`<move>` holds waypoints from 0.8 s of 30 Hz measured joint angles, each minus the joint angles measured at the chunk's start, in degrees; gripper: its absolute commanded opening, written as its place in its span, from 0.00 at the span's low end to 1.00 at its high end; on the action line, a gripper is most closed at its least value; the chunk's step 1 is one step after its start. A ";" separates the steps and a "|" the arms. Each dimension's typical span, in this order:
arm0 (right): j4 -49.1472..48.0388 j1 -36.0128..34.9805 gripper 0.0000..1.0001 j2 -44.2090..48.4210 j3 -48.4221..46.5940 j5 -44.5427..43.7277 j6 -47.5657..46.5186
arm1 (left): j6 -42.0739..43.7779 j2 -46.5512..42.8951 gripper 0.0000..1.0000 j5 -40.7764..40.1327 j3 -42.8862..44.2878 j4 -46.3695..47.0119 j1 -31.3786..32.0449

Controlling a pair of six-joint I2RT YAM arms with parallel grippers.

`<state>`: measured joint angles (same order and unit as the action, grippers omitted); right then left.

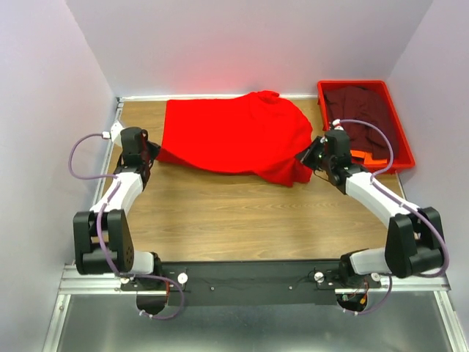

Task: Fold and stack the t-shirts
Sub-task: Flatten the tshirt out

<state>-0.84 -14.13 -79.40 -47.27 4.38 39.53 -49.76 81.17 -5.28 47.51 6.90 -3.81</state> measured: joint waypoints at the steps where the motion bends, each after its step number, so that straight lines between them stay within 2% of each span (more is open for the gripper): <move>1: 1.07 0.00 0.01 1.11 0.50 0.13 0.24 | -0.15 -1.57 0.00 -0.57 -0.74 -1.09 0.02; 8: 8.26 0.00 0.01 10.43 4.85 1.14 1.05 | -0.76 -9.55 0.00 -3.30 -6.60 -7.82 0.00; 15: 13.77 0.00 0.01 17.88 10.12 3.85 2.16 | -0.57 -12.79 0.00 -4.59 -8.55 -12.63 0.00; 20: 15.87 0.00 0.04 17.73 14.05 4.74 3.08 | -0.22 -13.05 0.00 -4.92 -9.42 -13.05 0.02; 24: 16.52 0.00 0.06 13.22 13.88 4.35 3.10 | -0.22 -11.26 0.00 -4.94 -10.64 -12.79 0.02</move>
<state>15.68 -14.13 -66.17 -33.39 8.73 42.63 -49.98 69.91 -10.22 36.86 -5.89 -3.79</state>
